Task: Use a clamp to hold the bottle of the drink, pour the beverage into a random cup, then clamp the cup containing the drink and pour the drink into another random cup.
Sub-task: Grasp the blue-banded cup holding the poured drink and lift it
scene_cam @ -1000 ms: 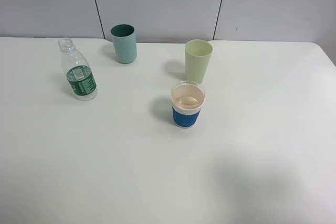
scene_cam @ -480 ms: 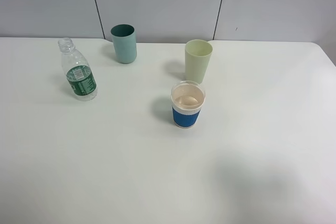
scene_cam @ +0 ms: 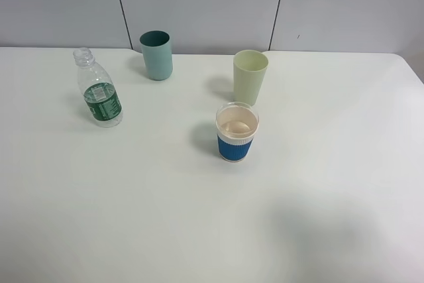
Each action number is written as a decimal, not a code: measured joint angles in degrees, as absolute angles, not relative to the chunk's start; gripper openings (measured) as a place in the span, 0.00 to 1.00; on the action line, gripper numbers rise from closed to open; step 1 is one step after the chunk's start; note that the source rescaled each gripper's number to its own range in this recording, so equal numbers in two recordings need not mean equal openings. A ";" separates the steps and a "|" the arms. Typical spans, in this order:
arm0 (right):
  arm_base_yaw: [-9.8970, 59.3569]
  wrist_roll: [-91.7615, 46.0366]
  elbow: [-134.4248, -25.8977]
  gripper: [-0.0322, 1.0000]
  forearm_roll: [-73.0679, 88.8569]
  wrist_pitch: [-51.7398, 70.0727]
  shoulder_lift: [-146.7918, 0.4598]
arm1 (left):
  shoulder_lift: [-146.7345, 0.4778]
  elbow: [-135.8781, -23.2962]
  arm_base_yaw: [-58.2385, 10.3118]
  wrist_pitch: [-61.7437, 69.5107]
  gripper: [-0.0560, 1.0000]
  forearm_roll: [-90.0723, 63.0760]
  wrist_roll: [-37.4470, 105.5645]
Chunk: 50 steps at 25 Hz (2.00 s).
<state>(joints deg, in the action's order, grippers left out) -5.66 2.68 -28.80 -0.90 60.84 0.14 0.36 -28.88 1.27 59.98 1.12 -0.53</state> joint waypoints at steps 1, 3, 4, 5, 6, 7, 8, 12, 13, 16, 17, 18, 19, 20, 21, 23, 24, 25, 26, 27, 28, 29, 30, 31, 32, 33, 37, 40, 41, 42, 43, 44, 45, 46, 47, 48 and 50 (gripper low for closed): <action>-5.66 2.68 -28.80 1.00 -0.90 60.84 0.14 | 0.36 -28.88 1.27 59.98 1.00 1.12 -0.53; -5.66 2.68 -28.80 1.00 -0.90 60.84 0.14 | 0.36 -28.88 1.27 59.98 1.00 1.12 -0.53; -5.66 2.68 -28.80 1.00 -0.90 60.84 0.14 | 0.36 -28.88 1.27 59.98 1.00 1.12 -0.53; -5.66 2.68 -28.80 1.00 -0.90 60.84 0.14 | 0.36 -28.88 1.27 59.98 1.00 1.12 -0.53; -5.66 2.68 -28.80 1.00 -0.90 60.84 0.14 | 0.36 -28.88 1.27 59.98 1.00 1.12 -0.53; -5.66 2.68 -28.80 1.00 -0.90 60.84 0.14 | 0.36 -28.88 1.27 59.98 1.00 1.12 -0.53; -5.66 2.68 -28.80 1.00 -0.90 60.84 0.14 | 0.36 -28.88 1.27 59.98 1.00 1.12 -0.53; -5.66 2.68 -28.80 1.00 -0.90 60.84 0.14 | 0.36 -28.88 1.27 59.98 1.00 1.12 -0.53; -5.66 2.68 -28.80 1.00 -0.90 60.84 0.14 | 0.36 -28.88 1.27 59.98 1.00 1.12 -0.53; -5.66 2.79 -28.80 1.00 -1.34 60.84 0.14 | 0.36 -28.88 1.27 59.98 1.00 1.12 -0.53; -5.66 2.87 -28.80 1.00 -1.35 60.84 0.14 | 0.36 -28.88 1.27 59.98 1.00 1.12 -0.53; -5.66 2.86 -28.80 1.00 -1.35 60.84 0.14 | 0.36 -28.88 1.27 59.98 1.00 1.12 -0.53; -5.66 2.86 -28.80 1.00 -1.35 60.84 0.14 | 0.36 -28.88 1.27 59.98 1.00 1.12 -0.53; -5.66 2.78 -28.80 1.00 -1.35 60.84 0.14 | 0.36 -28.88 1.27 59.98 1.00 1.12 -0.53; -5.66 2.51 -28.80 1.00 -1.35 60.84 0.14 | 0.36 -28.88 1.27 59.98 1.00 1.12 -0.53; -5.66 1.72 -28.87 1.00 -1.35 60.79 -1.02 | 0.36 -28.88 1.27 59.98 1.00 1.12 -0.53; -5.66 1.16 -29.03 1.00 -1.35 60.51 -2.40 | 0.36 -28.88 1.27 59.98 1.00 1.12 -0.53; -5.66 0.62 -29.26 1.00 -1.40 59.77 -4.13 | 0.36 -28.88 1.27 59.98 1.00 1.12 -0.53; -5.66 0.00 -29.60 1.00 -1.43 58.59 -5.97 | 0.36 -28.88 1.27 59.98 1.00 1.12 -0.53; -5.66 -0.43 -29.79 1.00 -1.57 56.41 -7.53 | 0.36 -28.88 1.27 59.98 1.00 1.12 -0.53; -5.66 -0.94 -29.85 1.00 -1.61 53.80 -9.41 | 0.36 -28.88 1.27 59.98 1.00 1.12 -0.53; -5.66 -1.43 -29.91 1.00 -1.61 51.19 -11.35 | 0.36 -28.88 1.27 59.98 1.00 1.12 -0.53; -5.66 -2.04 -29.91 1.00 -1.61 49.11 -12.99 | 0.36 -28.88 1.27 59.98 1.00 1.12 -0.53; -5.66 -2.52 -29.91 1.00 -1.61 46.64 -14.88 | 0.36 -28.88 1.27 59.98 1.00 1.12 -0.53; -5.66 -3.10 -29.91 1.00 -1.61 44.34 -16.84 | 0.36 -28.88 1.27 59.98 1.00 1.12 -0.53; -5.66 -3.51 -29.91 1.00 -1.61 42.50 -18.79 | 0.36 -28.88 1.27 59.98 1.00 1.12 -0.53; -5.66 -5.19 -29.91 1.00 -1.61 34.48 -26.38 | 0.36 -28.88 1.27 59.98 1.00 1.12 -0.53; -5.66 -5.90 -29.91 1.00 -1.61 28.46 -32.21 | 0.36 -28.88 1.27 59.98 1.00 1.12 -0.53; -5.66 -5.90 -29.91 1.00 -1.61 26.75 -33.93 | 0.36 -28.88 1.27 59.98 1.00 1.12 -0.53; -5.66 -5.90 -29.91 1.00 -1.61 24.52 -35.98 | 0.36 -28.88 1.27 59.98 1.00 1.12 -0.53; -5.66 -5.90 -29.91 1.00 -1.61 22.82 -37.99 | 0.36 -28.88 1.27 59.98 1.00 1.12 -0.53; -5.66 -5.90 -29.91 1.00 -1.61 21.48 -39.99 | 0.36 -28.88 1.27 59.98 1.00 1.12 -0.53; -5.66 -5.90 -29.91 1.00 -1.61 20.07 -41.61 | 0.36 -28.88 1.27 59.98 1.00 1.12 -0.53; -5.66 -5.90 -29.91 1.00 -1.61 18.78 -43.53 | 0.36 -28.88 1.27 59.98 1.00 1.12 -0.53; -5.42 -5.90 -29.91 1.00 -1.61 17.75 -45.43 | 0.36 -28.88 1.27 59.98 1.00 1.12 -0.53; -4.81 -5.90 -29.91 1.00 -1.61 16.58 -46.98 | 0.36 -28.88 1.27 59.98 1.00 1.12 -0.53; -2.76 -5.95 -29.91 1.00 -1.67 14.16 -50.41 | 0.36 -28.88 1.27 59.98 1.00 1.12 -0.53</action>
<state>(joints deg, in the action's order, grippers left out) -2.76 -5.95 -29.91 -1.67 14.16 -50.41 0.36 -28.88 1.27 59.98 1.12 -0.53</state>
